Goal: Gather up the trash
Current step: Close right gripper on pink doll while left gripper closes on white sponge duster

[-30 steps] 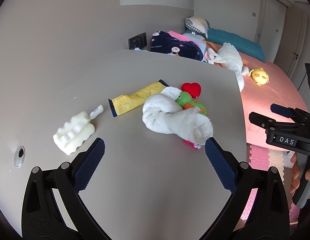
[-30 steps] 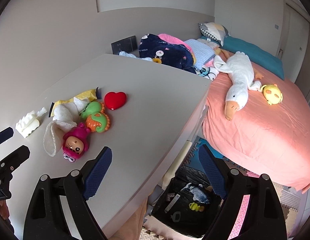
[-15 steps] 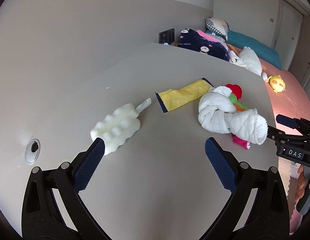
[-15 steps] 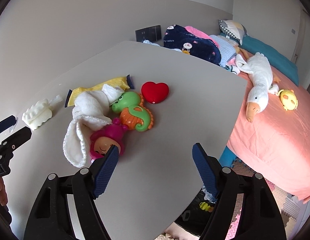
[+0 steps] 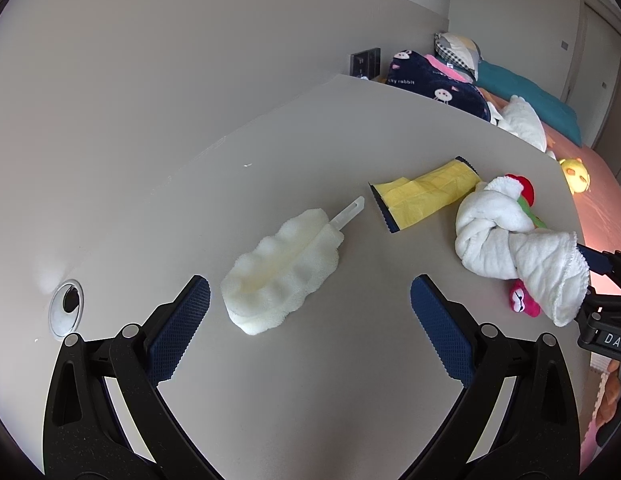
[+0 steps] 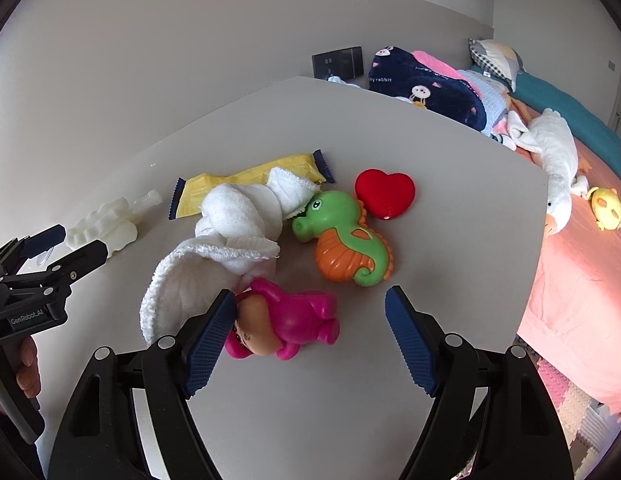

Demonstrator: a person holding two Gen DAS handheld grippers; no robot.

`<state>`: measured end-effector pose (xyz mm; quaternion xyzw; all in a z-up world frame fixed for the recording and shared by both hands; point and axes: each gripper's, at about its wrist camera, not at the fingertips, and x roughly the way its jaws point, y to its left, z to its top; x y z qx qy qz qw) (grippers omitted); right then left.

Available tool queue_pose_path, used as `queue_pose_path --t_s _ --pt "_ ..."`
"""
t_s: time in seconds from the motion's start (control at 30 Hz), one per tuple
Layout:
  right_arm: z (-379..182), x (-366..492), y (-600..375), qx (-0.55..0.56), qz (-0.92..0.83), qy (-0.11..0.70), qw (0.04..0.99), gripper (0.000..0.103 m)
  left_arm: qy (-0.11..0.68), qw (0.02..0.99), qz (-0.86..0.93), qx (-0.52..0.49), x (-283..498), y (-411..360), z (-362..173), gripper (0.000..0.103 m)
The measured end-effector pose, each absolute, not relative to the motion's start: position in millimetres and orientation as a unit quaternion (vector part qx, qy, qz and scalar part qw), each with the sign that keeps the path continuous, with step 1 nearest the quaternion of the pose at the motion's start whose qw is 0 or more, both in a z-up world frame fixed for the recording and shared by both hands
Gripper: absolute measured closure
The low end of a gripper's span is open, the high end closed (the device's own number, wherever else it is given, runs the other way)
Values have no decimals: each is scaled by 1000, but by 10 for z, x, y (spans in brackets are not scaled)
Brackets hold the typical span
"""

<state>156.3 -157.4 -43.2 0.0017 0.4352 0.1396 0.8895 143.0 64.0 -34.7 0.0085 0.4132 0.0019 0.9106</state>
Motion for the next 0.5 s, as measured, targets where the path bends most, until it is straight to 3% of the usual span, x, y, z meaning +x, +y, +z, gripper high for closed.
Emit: queue_pose_path --t_s 0.17,0.4,0.5 --pt "-463 1604 -1531 5 148 432 890 26 418 908 4 1 1551 701 -458 6" --pt "-479 1587 -1468 17 188 427 884 46 427 904 -9 -11 1618 753 -553 28" --pt "-498 1588 -1436 22 194 430 882 47 428 904 -11 -8 1620 749 -577 34"
